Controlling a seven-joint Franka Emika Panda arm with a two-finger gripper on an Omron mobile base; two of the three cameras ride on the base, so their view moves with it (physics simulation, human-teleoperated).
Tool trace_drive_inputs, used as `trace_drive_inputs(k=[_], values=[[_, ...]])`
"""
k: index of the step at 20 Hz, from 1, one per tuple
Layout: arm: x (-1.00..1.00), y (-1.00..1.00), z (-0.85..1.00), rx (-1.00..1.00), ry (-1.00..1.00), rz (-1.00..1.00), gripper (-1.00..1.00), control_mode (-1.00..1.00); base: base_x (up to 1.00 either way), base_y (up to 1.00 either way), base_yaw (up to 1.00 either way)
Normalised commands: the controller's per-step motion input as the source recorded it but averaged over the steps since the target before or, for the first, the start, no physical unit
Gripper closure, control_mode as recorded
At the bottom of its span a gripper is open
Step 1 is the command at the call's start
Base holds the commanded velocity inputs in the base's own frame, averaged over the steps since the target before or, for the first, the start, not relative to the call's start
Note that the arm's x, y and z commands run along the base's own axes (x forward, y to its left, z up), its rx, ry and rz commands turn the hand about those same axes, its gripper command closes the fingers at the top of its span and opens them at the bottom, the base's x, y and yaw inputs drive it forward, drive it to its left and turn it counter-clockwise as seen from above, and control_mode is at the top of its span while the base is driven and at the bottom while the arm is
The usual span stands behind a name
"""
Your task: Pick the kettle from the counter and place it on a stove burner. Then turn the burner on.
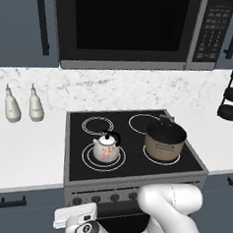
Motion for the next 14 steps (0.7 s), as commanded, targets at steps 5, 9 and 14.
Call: trace_drive_inputs(k=[5,9,14], values=[[0.00,0.00,0.00,0.00,0.00,0.00,1.00,-1.00,0.00,0.00,0.00],[0.00,0.00,0.00,0.00,0.00,0.00,1.00,-1.00,0.00,0.00,0.00],[0.00,0.00,0.02,0.00,-0.02,0.00,1.00,-1.00,0.00,0.00,0.00]])
